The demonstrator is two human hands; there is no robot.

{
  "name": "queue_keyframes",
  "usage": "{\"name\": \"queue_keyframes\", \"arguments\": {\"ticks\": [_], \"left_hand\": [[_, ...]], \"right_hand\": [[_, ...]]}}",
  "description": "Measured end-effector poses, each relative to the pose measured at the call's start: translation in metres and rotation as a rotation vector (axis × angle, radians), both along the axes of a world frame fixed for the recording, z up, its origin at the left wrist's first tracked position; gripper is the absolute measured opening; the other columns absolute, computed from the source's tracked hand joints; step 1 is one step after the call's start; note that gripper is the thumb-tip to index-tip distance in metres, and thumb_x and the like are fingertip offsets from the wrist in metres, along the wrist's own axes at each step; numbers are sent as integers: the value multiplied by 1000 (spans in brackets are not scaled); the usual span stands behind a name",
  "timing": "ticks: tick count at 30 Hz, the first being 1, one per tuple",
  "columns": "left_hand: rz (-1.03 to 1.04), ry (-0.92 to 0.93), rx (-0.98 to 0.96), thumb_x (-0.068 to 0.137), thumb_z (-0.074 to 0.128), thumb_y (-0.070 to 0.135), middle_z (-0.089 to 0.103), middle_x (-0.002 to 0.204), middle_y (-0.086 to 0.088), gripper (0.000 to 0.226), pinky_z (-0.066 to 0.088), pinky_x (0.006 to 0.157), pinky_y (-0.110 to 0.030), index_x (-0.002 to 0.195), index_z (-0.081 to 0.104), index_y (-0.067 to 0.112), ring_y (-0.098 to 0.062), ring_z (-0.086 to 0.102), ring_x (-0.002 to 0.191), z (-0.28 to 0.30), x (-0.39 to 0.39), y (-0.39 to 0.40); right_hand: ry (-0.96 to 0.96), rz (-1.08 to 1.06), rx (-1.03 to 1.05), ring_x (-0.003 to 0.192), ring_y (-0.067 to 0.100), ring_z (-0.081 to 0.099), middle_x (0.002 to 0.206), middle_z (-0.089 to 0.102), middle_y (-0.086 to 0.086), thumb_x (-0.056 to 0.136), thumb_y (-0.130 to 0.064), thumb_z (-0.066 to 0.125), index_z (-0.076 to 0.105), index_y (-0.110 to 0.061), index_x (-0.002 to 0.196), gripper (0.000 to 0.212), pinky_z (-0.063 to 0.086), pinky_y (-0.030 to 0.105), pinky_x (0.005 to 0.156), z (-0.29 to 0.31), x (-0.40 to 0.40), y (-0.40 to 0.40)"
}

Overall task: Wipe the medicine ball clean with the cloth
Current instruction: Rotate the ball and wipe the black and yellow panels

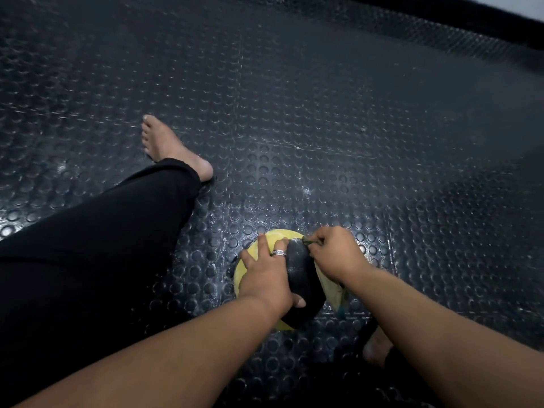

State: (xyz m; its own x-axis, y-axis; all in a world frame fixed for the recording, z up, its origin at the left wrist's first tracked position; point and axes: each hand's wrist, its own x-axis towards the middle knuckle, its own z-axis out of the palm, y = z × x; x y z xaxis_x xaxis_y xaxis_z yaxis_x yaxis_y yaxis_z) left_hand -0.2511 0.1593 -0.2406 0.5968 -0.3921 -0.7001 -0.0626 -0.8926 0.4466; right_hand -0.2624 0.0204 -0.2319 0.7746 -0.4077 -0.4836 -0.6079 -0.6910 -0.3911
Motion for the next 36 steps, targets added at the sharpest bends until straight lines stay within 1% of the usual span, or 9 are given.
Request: {"name": "queue_keyframes", "arguments": {"ticks": [5, 9, 14, 16, 19, 21, 28, 32, 36], "left_hand": [[34, 16, -26, 67, 88, 34, -13, 162, 4, 111, 35, 109, -51, 149, 14, 37, -40, -3, 147, -2, 3, 2], [27, 18, -31, 67, 88, 35, -15, 162, 4, 113, 36, 108, -53, 150, 11, 38, -40, -6, 147, -1, 3, 3], [28, 15, -29, 67, 88, 35, -15, 162, 4, 113, 35, 109, -52, 150, 12, 37, -40, -6, 147, -2, 3, 2], [37, 13, -27, 67, 88, 34, -13, 162, 4, 111, 35, 109, -52, 149, 13, 36, -39, -4, 148, -4, 5, 4], [38, 9, -24, 71, 85, 32, -10, 162, 2, 106, 38, 106, -50, 149, 14, 35, -41, 0, 147, -5, 7, 3], [31, 1, -14, 73, 83, 30, -9, 163, 1, 103, 40, 104, -50, 150, 14, 35, -42, 2, 146, -3, 10, 0], [2, 34, -12, 69, 87, 34, -16, 162, 1, 113, 37, 107, -52, 152, 10, 34, -42, -7, 147, 2, 6, -3], [45, 35, -24, 67, 88, 33, -11, 163, 2, 110, 36, 107, -53, 149, 15, 34, -41, -3, 147, -4, 12, 2], [37, 33, -30, 66, 89, 34, -9, 163, 1, 111, 35, 108, -53, 149, 14, 33, -41, -1, 147, -6, 12, 2]], "right_hand": [[24, 28, 93, 73, 14, 63, 77, 69, -3, 84, -10, 58, 72, -18, 84, 16, 45, 21, 65, 17, -20, 7], [-42, -143, 15, 73, 16, 62, 78, 69, -2, 85, -8, 56, 74, -15, 85, 19, 45, 21, 58, 15, 0, -6], [0, -147, -18, 69, 24, 56, 79, 68, 10, 85, -5, 51, 71, -5, 85, 20, 33, 23, 50, -2, 10, 8], [-33, -142, -40, 67, 23, 52, 71, 61, 8, 85, -6, 51, 66, -9, 78, 17, 31, 24, 52, 2, 4, 18], [-104, -89, -40, 56, 19, 47, 64, 54, 4, 83, -6, 51, 58, -16, 69, 18, 27, 22, 44, 12, -11, 32], [-119, -92, -39, 55, 16, 47, 69, 58, 7, 83, -6, 51, 63, -11, 74, 16, 30, 19, 46, 13, -17, 35], [67, -215, -49, 76, 30, 56, 80, 63, 15, 82, -2, 52, 64, -1, 77, 12, 38, 23, 61, -11, 24, 4], [22, -155, -31, 67, 24, 52, 67, 57, 5, 81, -2, 50, 55, -13, 64, 21, 33, 22, 50, -3, 14, 14], [-64, -101, -51, 69, 23, 55, 74, 62, 6, 81, -9, 52, 64, -15, 77, 14, 37, 22, 59, 6, -11, 26]]}}
